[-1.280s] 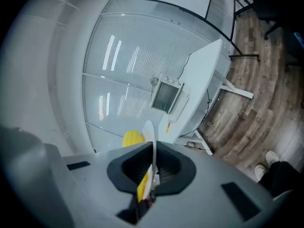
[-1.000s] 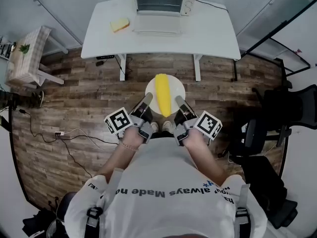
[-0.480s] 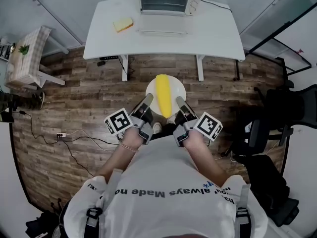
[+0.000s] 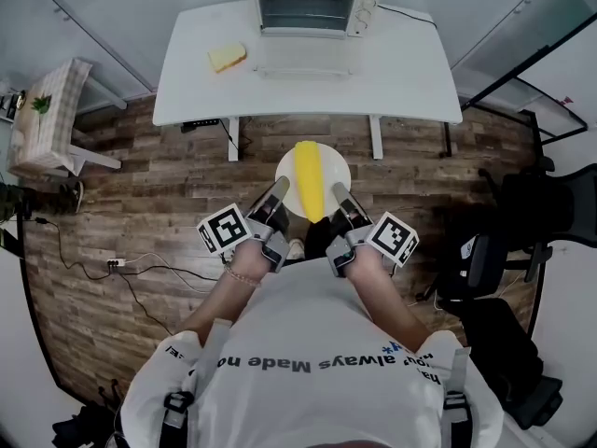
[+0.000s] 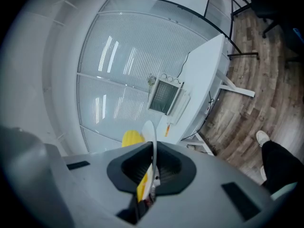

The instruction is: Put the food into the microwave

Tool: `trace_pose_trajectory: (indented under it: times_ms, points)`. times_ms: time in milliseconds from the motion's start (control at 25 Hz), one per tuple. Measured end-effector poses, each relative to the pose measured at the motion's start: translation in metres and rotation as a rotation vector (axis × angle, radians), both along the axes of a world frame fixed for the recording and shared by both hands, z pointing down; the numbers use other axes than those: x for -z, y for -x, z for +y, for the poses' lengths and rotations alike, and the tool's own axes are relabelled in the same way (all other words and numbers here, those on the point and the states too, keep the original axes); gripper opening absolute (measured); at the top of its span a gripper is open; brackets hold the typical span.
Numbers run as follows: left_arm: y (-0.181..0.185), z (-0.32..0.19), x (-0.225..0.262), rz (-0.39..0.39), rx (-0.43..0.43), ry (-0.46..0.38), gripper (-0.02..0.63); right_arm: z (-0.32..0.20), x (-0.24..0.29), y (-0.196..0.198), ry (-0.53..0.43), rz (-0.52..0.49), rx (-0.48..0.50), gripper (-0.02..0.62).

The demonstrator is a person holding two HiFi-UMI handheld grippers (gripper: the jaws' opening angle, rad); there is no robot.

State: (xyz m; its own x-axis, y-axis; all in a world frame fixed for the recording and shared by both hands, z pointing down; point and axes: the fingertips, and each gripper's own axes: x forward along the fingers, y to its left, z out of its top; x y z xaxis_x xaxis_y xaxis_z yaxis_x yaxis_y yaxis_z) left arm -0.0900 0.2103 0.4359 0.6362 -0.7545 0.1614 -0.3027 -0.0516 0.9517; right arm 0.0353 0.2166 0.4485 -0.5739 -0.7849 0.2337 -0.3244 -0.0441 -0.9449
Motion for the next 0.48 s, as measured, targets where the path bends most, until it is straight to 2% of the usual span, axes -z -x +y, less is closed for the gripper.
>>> trace_pose_trajectory:
  times_ms: [120, 240, 480]
  points:
    - [-0.002, -0.019, -0.002, -0.013, 0.003, 0.004, 0.017, -0.019, -0.001, -0.003, 0.003, -0.005, 0.002, 0.023]
    - [-0.002, -0.037, -0.009, -0.083, 0.002, 0.012, 0.017, -0.039, -0.004, -0.010, 0.011, -0.006, 0.004, 0.023]
    - [-0.020, -0.082, -0.007, -0.053, 0.011, 0.014, 0.017, -0.083, -0.007, -0.025, 0.019, -0.005, 0.010, 0.023]
